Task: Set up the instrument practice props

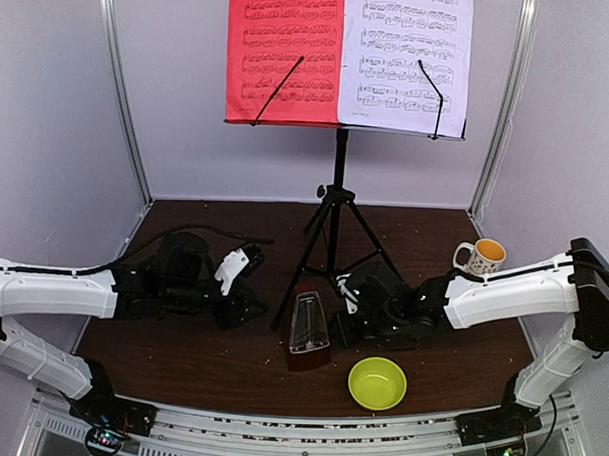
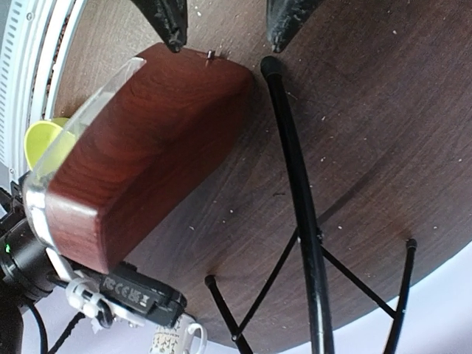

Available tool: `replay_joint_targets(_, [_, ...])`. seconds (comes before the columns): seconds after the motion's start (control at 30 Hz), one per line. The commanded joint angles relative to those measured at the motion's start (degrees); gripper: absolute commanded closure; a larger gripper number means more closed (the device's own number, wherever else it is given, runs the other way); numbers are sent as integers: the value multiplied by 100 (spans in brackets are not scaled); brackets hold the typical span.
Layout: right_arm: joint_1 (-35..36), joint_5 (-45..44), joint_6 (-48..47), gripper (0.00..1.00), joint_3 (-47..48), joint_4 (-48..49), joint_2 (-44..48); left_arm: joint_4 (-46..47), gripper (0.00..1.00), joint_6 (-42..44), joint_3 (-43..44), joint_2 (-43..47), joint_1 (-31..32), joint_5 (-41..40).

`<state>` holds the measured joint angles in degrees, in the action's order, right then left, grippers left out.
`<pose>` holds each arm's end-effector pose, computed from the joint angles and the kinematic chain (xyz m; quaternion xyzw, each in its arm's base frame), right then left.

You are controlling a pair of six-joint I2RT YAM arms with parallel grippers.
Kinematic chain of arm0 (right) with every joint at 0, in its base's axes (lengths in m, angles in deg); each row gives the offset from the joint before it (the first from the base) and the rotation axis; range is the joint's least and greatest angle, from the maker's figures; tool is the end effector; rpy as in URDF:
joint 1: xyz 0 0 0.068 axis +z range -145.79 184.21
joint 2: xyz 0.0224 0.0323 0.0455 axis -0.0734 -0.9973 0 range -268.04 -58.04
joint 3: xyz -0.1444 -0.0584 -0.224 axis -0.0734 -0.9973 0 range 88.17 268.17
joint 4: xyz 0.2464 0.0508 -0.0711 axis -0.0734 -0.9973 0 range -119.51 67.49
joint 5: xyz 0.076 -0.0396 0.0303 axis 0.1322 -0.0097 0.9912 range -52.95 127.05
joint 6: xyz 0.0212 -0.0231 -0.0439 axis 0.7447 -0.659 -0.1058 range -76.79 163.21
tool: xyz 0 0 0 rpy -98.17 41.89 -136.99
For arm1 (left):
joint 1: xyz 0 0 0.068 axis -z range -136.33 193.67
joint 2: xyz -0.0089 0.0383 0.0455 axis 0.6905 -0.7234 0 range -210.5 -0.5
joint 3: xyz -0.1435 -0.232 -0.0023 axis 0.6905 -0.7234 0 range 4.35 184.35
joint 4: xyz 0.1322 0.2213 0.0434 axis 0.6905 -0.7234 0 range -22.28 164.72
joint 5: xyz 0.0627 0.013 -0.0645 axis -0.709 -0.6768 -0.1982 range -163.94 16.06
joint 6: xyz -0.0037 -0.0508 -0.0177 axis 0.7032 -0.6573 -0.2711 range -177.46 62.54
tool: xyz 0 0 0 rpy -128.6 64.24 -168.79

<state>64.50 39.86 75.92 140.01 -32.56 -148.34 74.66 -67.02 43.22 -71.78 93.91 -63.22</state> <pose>0.1587 0.2814 0.1900 -0.2313 0.9059 0.2726 0.2271 0.1651 -0.2088 0.2244 0.3455 0.8027 -0.3099 0.3744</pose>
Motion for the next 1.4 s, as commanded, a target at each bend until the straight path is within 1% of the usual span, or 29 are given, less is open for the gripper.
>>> replay_joint_targets(0.0, [-10,309,-151,79,19,684,3,226,62,16,391,-450,-26,279])
replay_joint_targets(0.13, [54,529,-141,79,-146,1096,-38,494,63,-132,558,-876,-58,229])
replay_joint_targets(0.3, [314,644,-123,79,-89,1265,-219,719,63,-364,775,-1152,-211,395])
replay_joint_targets(0.43, [448,642,-70,79,-124,1321,-214,568,60,-313,1004,-1216,-343,404])
replay_joint_targets(0.47, [461,653,-76,78,-132,1325,-204,535,58,-365,1019,-1202,-424,378])
replay_joint_targets(0.53, [489,719,-125,78,-202,1419,-134,582,50,-520,923,-1031,-576,268])
replay_joint_targets(0.6, [503,763,-147,76,-301,1521,-33,709,38,-598,718,-660,-719,138])
replay_joint_targets(0.67, [505,652,-121,75,-413,1504,127,496,28,-418,626,-294,-754,-80])
replay_joint_targets(0.73, [480,491,-62,73,-602,1529,325,76,22,-298,643,29,-759,-287])
replay_joint_targets(0.8, [467,335,11,69,-811,1633,572,-329,17,-401,669,338,-761,-442])
replay_joint_targets(0.9, [441,80,132,65,-1066,1682,866,-607,10,-986,621,813,-754,-464])
replay_joint_targets(0.93, [432,21,169,63,-1130,1667,933,-613,6,-1196,575,992,-761,-398])
replay_joint_targets(0.97, [417,-4,200,62,-1179,1653,995,-591,3,-1379,532,1141,-735,-302])
replay_joint_targets(1.07, [392,-82,285,59,-1269,1562,1110,-625,2,-1603,463,1474,-531,-324])
replay_joint_targets(1.13, [391,-119,363,55,-1322,1556,1164,-734,2,-1664,474,1507,-346,-385])
replay_joint_targets(1.37, [378,-203,425,45,-1402,1650,1202,-776,2,-2065,457,1294,632,-1157])
